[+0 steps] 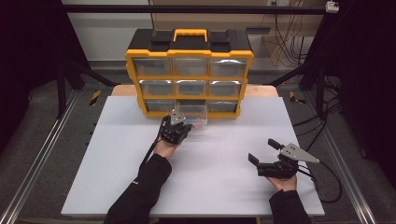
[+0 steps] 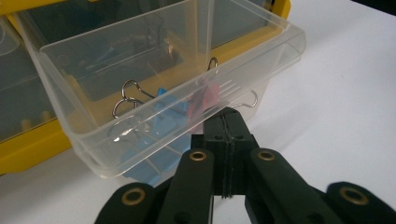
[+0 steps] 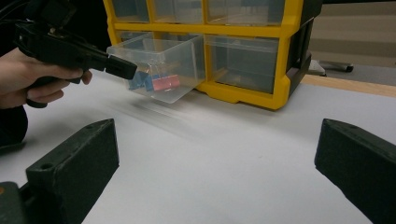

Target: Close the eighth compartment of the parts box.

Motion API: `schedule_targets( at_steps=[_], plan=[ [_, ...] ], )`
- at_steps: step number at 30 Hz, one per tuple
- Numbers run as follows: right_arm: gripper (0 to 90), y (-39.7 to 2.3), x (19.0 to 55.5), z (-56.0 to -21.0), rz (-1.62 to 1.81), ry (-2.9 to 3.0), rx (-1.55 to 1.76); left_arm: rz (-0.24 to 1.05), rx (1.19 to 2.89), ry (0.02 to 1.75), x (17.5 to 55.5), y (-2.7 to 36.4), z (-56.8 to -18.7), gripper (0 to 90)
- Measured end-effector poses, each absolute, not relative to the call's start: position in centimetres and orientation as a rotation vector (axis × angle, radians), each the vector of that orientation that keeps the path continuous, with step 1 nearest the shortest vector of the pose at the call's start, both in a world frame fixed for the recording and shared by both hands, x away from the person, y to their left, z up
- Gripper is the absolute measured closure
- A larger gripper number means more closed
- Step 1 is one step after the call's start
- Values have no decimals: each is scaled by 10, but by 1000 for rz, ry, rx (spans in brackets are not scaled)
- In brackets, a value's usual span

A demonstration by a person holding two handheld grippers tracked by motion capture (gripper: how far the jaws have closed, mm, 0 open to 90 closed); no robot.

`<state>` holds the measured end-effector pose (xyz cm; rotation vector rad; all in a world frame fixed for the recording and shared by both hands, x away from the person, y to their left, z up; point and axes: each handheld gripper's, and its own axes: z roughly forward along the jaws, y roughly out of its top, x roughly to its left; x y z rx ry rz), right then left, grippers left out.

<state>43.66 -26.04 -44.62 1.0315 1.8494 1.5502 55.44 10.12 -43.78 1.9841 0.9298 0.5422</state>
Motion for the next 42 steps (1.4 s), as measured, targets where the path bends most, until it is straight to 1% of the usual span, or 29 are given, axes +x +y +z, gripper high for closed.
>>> schedule_targets(
  at_steps=[2, 6, 15, 32, 35, 36, 40, 42],
  plan=[
    [3, -261, 437, -446, 1550, 1848, 1031, 529, 1975, 928, 555, 100, -439, 893],
    [3, -261, 436, -446, 1550, 1848, 1040, 554, 1979, 914, 556, 100, -439, 893],
    [3, -260, 437, -446, 1549, 1850, 1030, 553, 1969, 923, 563, 103, -440, 894],
    [2, -261, 437, -446, 1546, 1850, 1029, 561, 1924, 971, 589, 102, -438, 893],
    [3, -260, 436, -446, 1548, 1850, 1034, 558, 1940, 979, 593, 103, -439, 893],
    [2, -261, 437, -446, 1546, 1849, 1029, 563, 1918, 985, 595, 102, -439, 893],
    [2, -261, 437, -446, 1544, 1850, 1032, 572, 1941, 980, 601, 102, -439, 893],
    [2, -261, 437, -446, 1546, 1851, 1031, 575, 1916, 992, 604, 101, -439, 894]
  ],
)
